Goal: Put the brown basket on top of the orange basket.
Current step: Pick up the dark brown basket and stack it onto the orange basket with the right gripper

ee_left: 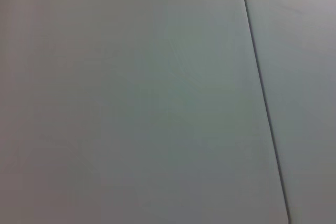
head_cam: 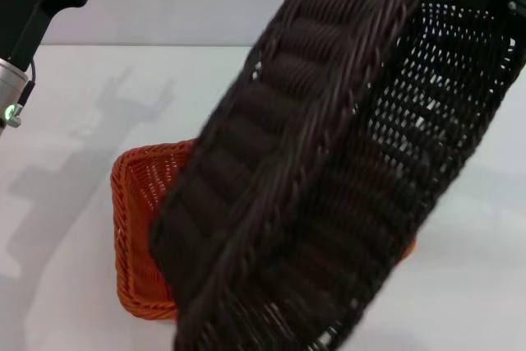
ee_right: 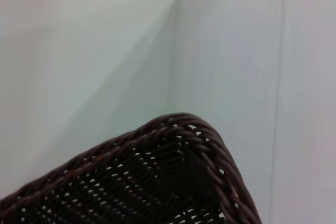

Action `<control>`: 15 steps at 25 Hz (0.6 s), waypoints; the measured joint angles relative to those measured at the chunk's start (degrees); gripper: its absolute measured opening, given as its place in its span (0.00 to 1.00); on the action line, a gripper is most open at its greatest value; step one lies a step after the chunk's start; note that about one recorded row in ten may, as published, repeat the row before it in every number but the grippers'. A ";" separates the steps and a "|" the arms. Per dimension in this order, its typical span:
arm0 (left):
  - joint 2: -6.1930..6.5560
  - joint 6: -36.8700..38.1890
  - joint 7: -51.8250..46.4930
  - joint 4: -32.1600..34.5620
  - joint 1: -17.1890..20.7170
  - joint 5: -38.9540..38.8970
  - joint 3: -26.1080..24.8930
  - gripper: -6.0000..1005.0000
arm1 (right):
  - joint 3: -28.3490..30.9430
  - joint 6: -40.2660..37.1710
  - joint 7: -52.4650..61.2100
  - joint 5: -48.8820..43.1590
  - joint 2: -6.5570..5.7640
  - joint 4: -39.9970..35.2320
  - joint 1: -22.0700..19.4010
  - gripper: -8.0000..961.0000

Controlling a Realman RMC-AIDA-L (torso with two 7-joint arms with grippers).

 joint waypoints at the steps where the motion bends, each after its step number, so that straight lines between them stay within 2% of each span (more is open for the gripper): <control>1: 0.00 0.00 0.00 0.00 0.00 0.00 0.00 0.81 | -0.35 0.40 -1.42 1.28 0.57 0.72 -0.70 0.18; 5: 0.00 -0.76 0.00 0.03 -0.20 0.00 0.02 0.81 | -2.60 1.63 -6.41 5.49 0.87 6.78 -2.93 0.18; 15: 0.06 -2.58 0.09 0.13 -0.97 -0.03 0.28 0.81 | -3.20 1.54 -18.09 7.51 0.91 20.74 -4.55 0.18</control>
